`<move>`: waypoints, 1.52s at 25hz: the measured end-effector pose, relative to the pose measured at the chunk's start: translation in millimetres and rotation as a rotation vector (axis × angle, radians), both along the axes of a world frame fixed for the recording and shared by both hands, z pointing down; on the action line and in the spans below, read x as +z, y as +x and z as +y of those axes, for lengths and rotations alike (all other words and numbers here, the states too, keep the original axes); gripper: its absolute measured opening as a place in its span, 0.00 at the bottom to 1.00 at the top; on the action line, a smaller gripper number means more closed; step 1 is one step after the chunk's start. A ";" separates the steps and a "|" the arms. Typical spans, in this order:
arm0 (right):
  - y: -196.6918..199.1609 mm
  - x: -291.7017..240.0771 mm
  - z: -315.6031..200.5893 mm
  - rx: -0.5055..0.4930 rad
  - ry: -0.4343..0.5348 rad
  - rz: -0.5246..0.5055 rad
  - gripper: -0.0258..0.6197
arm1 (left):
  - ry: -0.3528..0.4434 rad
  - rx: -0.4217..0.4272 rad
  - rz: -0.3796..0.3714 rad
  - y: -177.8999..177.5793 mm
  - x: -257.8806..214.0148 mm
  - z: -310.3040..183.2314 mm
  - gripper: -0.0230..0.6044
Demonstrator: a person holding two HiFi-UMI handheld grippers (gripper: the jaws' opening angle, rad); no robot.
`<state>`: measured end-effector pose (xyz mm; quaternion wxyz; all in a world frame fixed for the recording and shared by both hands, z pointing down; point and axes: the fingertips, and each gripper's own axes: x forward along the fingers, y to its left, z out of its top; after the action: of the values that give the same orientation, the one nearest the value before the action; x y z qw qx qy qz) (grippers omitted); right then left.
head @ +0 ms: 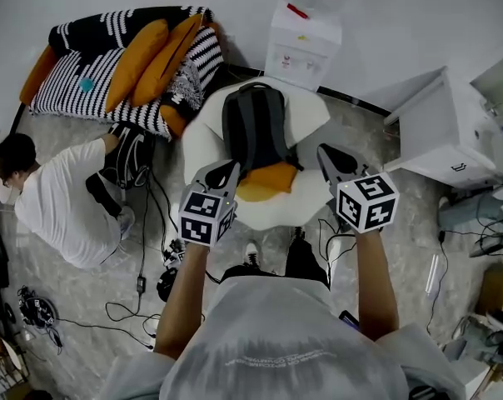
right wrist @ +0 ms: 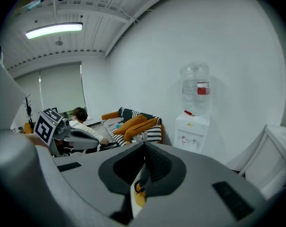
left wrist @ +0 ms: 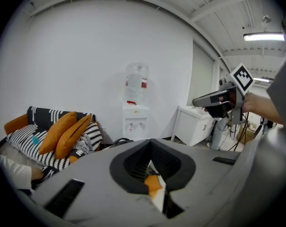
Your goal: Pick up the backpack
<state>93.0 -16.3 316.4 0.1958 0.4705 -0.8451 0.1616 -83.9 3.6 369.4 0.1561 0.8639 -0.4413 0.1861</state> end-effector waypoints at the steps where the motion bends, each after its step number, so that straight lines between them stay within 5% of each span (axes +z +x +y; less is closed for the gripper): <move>1: 0.6 0.6 -5.3 -0.005 0.000 -0.005 0.04 | -0.001 -0.010 -0.003 -1.4 0.3 -2.5 0.03; 15: 14.7 27.6 -84.5 -0.094 -0.075 -0.043 0.04 | -0.041 -0.190 -0.029 -6.8 7.6 -44.9 0.03; 38: 26.7 57.4 -172.0 -0.310 -0.153 -0.175 0.04 | -0.097 -0.321 -0.082 30.3 37.9 -115.4 0.03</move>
<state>119.7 -188.2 373.8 0.1795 0.3025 -0.9064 0.2337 -53.6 -111.9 407.3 0.2073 0.7653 -0.5701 0.2151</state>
